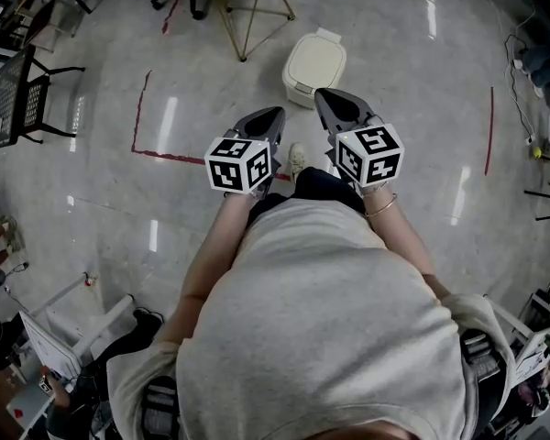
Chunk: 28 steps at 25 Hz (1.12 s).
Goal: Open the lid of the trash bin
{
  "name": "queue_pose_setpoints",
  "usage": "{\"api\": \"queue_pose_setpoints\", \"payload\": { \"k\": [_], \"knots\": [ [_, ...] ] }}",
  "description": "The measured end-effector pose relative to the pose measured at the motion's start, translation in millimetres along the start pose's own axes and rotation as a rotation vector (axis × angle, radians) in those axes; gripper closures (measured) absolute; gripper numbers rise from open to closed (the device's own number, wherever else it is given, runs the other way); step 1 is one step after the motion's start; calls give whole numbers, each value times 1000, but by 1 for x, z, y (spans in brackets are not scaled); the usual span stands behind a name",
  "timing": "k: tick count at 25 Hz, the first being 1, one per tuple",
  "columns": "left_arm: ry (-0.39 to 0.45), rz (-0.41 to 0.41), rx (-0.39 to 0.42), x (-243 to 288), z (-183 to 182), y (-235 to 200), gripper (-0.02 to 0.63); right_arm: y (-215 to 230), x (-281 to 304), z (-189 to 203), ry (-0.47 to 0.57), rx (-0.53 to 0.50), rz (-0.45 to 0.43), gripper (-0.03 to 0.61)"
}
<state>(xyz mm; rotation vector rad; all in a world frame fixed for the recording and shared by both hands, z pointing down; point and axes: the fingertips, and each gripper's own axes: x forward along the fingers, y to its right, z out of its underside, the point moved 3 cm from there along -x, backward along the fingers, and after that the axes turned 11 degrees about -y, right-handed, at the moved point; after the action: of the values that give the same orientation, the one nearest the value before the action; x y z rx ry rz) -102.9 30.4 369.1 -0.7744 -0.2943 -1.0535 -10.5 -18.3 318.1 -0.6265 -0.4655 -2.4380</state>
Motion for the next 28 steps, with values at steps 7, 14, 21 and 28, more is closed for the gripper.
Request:
{"api": "queue_pose_setpoints", "payload": {
  "k": [7, 14, 21, 28],
  "knots": [
    [5, 21, -34, 61, -60, -20, 604, 69, 23, -32, 14, 15, 12, 571],
    [41, 24, -135, 89, -83, -40, 604, 103, 44, -37, -25, 51, 3, 571],
    [6, 64, -108, 104, -96, -36, 604, 117, 52, -38, -54, 69, 4, 571],
    [-55, 76, -96, 122, -95, -47, 604, 126, 60, -31, -76, 112, 8, 571]
  ]
}}
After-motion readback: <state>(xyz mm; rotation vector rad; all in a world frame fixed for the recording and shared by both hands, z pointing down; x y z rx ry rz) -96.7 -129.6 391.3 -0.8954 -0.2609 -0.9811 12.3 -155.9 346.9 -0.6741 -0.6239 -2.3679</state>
